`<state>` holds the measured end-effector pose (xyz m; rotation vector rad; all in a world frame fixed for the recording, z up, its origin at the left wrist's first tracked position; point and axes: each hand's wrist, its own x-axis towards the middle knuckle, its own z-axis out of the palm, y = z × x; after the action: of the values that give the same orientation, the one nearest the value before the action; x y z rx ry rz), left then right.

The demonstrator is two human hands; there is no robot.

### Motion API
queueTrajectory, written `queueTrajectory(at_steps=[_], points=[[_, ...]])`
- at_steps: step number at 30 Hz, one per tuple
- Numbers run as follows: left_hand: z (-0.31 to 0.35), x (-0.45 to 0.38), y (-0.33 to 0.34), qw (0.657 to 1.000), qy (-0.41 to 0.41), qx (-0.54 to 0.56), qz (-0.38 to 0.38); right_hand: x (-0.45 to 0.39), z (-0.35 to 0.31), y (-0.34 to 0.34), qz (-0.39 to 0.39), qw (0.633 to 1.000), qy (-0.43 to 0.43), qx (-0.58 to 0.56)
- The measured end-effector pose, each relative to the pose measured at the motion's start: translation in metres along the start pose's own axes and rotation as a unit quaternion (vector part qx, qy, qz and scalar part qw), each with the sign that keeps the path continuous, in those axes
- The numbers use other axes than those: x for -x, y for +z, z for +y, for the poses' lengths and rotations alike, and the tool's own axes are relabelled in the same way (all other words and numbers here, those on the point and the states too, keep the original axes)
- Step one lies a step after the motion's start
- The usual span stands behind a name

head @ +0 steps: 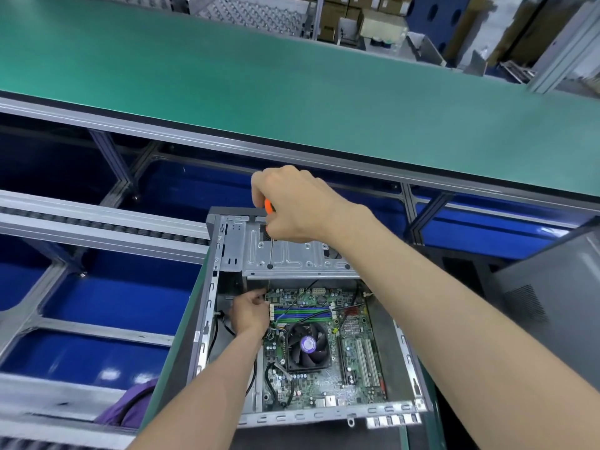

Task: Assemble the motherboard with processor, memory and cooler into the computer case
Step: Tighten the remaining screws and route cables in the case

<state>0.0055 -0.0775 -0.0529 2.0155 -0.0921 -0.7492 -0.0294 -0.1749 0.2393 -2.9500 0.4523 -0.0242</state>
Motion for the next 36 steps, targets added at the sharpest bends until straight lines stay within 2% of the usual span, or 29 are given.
queueTrajectory(at_steps=[4, 7, 9, 12, 14, 17, 20, 23, 26, 28, 31, 33, 36], points=[[-0.001, -0.002, 0.001, 1.000, -0.007, 0.000, 0.005, -0.001, -0.004, 0.009, 0.088, 0.988, 0.047, 0.118], [0.000, -0.001, 0.001, 1.000, -0.005, 0.007, 0.002, -0.001, -0.005, 0.008, 0.111, 0.976, 0.040, 0.185], [-0.001, 0.000, 0.000, 1.000, -0.005, 0.010, 0.000, -0.002, -0.004, 0.005, 0.081, 0.983, 0.021, 0.161], [0.000, 0.000, 0.000, 1.000, -0.010, 0.010, -0.005, -0.003, 0.001, 0.001, 0.001, 1.000, -0.008, 0.017], [0.001, 0.000, 0.001, 1.000, -0.011, 0.011, -0.001, -0.005, 0.000, 0.002, -0.003, 1.000, 0.003, -0.022], [0.001, 0.000, 0.002, 1.000, -0.015, 0.018, 0.008, -0.006, -0.002, 0.011, 0.074, 0.993, 0.055, 0.069], [0.001, 0.000, 0.001, 1.000, -0.017, 0.023, 0.006, -0.003, -0.004, 0.014, 0.123, 0.973, 0.057, 0.188], [0.000, 0.001, 0.000, 1.000, -0.014, 0.019, -0.001, -0.002, 0.001, 0.008, 0.084, 0.982, 0.028, 0.167], [-0.001, -0.001, 0.000, 1.000, -0.007, 0.013, 0.006, -0.004, 0.004, 0.003, 0.009, 0.999, -0.008, 0.033], [-0.002, -0.001, 0.001, 1.000, -0.005, 0.005, 0.007, -0.004, 0.001, 0.003, 0.003, 1.000, 0.005, 0.007], [-0.001, -0.002, 0.002, 1.000, -0.009, 0.002, 0.009, -0.005, 0.000, 0.012, 0.070, 0.993, 0.057, 0.082], [0.000, -0.002, 0.002, 1.000, -0.011, 0.004, 0.009, -0.004, -0.003, 0.017, 0.109, 0.980, 0.062, 0.155], [0.000, -0.001, 0.001, 1.000, -0.012, 0.004, 0.005, -0.002, -0.002, 0.013, 0.094, 0.980, 0.053, 0.165]])
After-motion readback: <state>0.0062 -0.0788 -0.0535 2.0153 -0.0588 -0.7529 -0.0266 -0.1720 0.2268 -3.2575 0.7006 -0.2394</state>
